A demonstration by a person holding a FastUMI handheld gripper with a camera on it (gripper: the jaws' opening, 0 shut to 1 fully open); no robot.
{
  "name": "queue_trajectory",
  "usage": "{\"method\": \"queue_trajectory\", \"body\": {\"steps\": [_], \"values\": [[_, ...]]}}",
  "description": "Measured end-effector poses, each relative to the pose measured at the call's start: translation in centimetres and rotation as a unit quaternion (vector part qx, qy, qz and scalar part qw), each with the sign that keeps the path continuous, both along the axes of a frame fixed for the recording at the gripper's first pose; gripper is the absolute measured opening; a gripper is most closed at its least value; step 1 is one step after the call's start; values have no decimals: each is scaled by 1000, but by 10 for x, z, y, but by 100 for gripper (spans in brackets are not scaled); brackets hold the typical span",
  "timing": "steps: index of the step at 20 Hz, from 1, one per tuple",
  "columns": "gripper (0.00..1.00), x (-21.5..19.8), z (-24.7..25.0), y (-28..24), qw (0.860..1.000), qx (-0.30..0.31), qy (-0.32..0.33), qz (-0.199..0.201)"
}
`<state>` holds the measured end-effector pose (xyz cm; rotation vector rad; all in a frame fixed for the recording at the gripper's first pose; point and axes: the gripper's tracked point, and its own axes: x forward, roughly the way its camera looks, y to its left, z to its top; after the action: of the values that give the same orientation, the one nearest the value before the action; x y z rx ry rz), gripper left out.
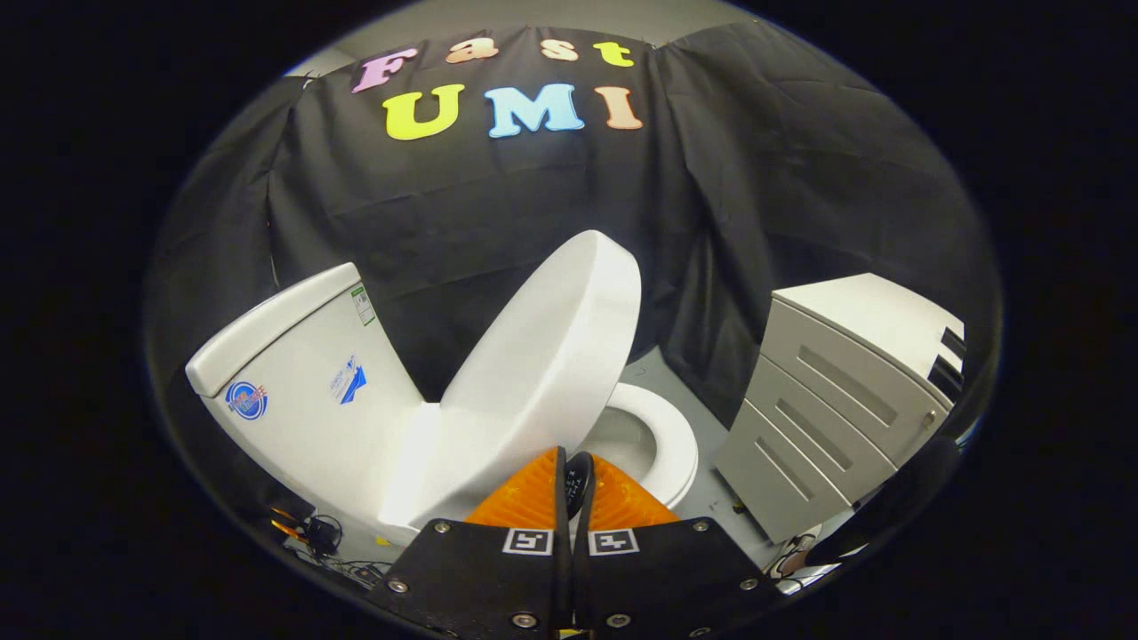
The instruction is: Open the toilet lid.
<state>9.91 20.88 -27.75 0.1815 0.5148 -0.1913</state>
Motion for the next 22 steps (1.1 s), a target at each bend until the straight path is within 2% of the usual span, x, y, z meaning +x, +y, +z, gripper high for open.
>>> {"method": "queue_trajectory", "body": {"steps": [5,14,22], "values": [[0,3,19,18,999,-39,-9,11],[0,8,46,50,997,-70,-40,18],[0,12,64,86,993,-97,-59,42]]}}
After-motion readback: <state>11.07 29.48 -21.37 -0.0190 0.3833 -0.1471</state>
